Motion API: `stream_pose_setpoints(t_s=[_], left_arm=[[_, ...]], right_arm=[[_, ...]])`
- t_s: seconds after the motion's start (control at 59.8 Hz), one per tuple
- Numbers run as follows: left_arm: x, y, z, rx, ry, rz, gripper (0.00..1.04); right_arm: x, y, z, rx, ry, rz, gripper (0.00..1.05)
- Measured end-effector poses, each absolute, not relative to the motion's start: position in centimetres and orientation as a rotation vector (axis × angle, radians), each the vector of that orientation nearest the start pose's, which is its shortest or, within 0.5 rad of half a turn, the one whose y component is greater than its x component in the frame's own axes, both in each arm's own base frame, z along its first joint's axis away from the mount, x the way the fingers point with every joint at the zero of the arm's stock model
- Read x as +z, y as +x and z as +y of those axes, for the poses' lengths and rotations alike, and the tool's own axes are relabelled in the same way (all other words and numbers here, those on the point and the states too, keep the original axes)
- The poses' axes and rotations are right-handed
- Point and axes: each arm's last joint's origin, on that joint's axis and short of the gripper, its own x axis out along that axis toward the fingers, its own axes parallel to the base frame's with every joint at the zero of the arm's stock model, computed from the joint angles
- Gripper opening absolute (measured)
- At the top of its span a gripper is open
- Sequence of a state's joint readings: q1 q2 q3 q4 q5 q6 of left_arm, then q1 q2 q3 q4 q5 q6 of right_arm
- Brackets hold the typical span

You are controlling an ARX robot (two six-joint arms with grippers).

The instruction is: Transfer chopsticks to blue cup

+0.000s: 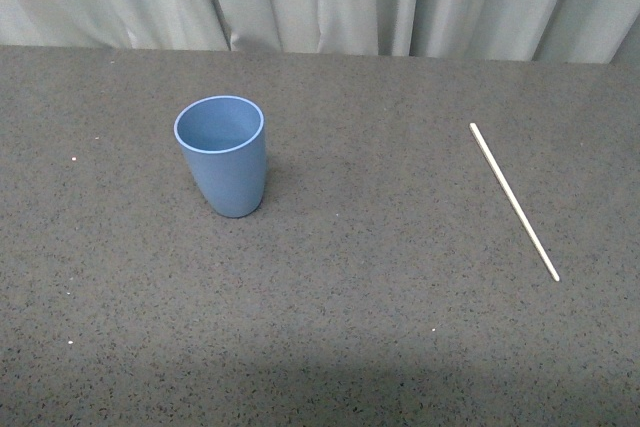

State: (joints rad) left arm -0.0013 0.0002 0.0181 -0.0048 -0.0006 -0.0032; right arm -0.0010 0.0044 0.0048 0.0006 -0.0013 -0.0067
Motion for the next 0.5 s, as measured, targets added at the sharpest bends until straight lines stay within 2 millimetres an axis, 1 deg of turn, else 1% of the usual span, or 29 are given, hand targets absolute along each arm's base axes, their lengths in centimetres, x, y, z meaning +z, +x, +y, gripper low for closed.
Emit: stream_pose_setpoints(t_s=[0.502], left_arm=[[16.92,9.66,-0.01,-0.001,-0.003,-0.013,0.98]], right_arm=[[16.48,9.77,-0.01,0.000,-0.007,-0.001,0.95]])
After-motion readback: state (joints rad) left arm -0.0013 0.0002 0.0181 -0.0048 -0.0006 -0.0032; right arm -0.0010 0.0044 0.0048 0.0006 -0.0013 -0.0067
